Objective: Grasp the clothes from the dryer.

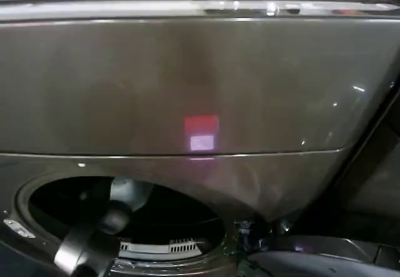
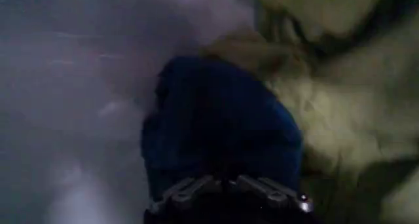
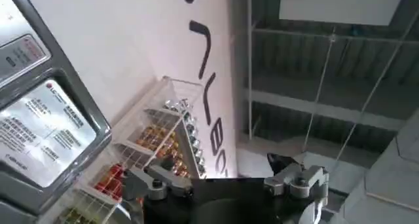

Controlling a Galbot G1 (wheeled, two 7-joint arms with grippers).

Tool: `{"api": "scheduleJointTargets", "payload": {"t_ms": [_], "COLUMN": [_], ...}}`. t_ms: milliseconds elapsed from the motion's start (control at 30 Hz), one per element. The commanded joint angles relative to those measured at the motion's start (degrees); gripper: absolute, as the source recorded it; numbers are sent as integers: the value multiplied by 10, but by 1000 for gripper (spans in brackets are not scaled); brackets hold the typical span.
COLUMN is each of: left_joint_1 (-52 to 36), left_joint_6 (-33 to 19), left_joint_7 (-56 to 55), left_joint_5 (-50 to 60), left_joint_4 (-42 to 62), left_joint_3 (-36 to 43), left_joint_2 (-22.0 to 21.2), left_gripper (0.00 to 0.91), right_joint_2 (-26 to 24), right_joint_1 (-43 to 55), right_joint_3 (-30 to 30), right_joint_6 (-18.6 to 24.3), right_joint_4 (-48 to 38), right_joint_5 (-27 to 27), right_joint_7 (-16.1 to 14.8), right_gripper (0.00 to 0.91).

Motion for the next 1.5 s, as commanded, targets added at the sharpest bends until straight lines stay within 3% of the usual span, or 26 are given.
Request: {"api": "scheduleJointTargets", "payload": {"t_ms": [33, 333, 733, 1033, 1233, 1500], "left_joint_1": [87, 195, 398, 541, 622, 686], "left_joint_6": [62, 49, -60, -106, -145, -183], "left_joint_7": [-113, -157, -114, -122, -94, -99], "left_joint_5": [-330, -493, -443, -437, -380, -340], "left_joint_4": [-179, -324, -571, -730, -779, -818], "left_joint_3": [-68, -91, -117, -144, -162, -160], "left_joint_2": [-6, 0, 14, 27, 47, 39], "left_gripper": [0, 0, 0, 0, 0, 0], "right_joint_2": [2, 7, 7, 10, 10, 5], "right_joint_1": [0, 1, -7, -13, -13, -10], "right_joint_3": [1, -2, 28, 44, 45, 48], "right_joint_6": [0, 2, 2, 2, 2, 4], "right_joint_4": [1, 2, 0, 4, 3, -3], "right_joint_5": [1, 1, 7, 24, 26, 31], "right_joint_7": [1, 8, 26, 35, 38, 39], "right_gripper": [907, 907, 907, 907, 907, 907]}}
